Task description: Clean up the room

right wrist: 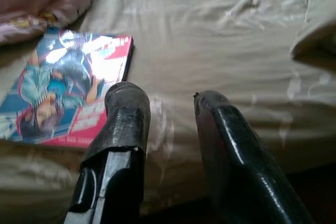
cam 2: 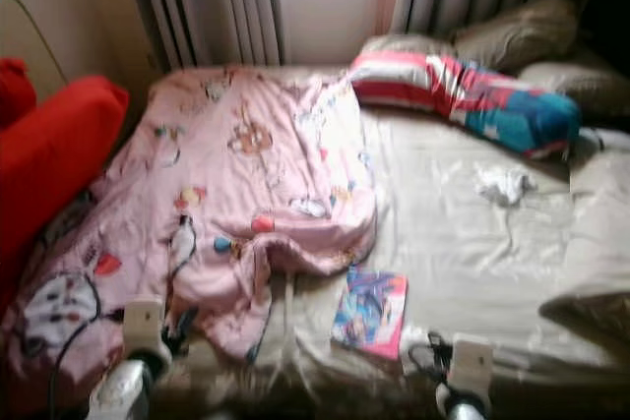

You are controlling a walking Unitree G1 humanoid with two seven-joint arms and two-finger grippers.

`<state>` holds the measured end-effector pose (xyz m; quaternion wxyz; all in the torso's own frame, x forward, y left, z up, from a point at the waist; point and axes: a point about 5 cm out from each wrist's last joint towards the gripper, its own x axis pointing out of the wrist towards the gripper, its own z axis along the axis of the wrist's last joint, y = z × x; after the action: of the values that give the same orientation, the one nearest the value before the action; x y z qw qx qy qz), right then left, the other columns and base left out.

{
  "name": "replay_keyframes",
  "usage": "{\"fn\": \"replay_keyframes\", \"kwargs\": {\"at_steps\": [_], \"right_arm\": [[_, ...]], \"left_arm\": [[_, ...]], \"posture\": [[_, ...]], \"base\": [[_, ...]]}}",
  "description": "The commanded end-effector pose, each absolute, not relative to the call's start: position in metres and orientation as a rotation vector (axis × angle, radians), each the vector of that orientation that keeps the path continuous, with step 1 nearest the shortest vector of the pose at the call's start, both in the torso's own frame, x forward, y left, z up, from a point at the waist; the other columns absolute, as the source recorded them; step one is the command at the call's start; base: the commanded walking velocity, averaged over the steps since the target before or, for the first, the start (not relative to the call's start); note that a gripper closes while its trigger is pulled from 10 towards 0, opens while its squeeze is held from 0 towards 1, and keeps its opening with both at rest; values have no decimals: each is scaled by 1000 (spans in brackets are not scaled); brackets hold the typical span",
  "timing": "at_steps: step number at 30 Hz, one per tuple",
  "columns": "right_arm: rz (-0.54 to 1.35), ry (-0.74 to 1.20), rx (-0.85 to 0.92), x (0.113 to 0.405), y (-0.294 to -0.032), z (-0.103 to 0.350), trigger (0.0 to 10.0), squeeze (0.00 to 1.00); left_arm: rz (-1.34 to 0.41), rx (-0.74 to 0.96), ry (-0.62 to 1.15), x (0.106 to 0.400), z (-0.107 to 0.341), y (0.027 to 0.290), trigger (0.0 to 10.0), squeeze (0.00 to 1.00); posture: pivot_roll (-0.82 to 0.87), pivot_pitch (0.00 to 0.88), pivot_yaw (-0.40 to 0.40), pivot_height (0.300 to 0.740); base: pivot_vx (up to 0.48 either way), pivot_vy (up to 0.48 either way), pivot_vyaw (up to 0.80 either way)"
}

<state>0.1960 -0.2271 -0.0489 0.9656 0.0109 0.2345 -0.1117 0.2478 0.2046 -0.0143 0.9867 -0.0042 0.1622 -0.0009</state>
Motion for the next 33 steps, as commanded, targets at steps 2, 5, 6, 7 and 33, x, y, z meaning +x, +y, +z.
{"fn": "replay_keyframes", "kwargs": {"at_steps": [2,5,6,7,33], "right_arm": [[-237,542,46,191,-228,-56,10000,0],[-230,568,68,190,-227,-58,10000,0],[-218,589,62,189,-226,-60,10000,0],[-218,597,61,189,-226,-61,10000,0],[-178,553,72,207,-217,-53,10000,0]], "left_arm": [[-12,-23,344,248,-16,203,10000,0],[-9,-30,350,250,-15,205,10000,0],[-4,-29,355,251,-14,208,10000,0],[-3,-24,358,252,-14,209,10000,0],[-17,20,364,263,-6,216,10000,0]], "posture": [[-100,26,8,642],[-90,69,9,642],[-88,85,10,642],[-87,90,9,642],[-76,191,38,642]], "base": [[0,0,0],[0,0,0],[0,0,0],[0,0,0],[201,0,72]]}}
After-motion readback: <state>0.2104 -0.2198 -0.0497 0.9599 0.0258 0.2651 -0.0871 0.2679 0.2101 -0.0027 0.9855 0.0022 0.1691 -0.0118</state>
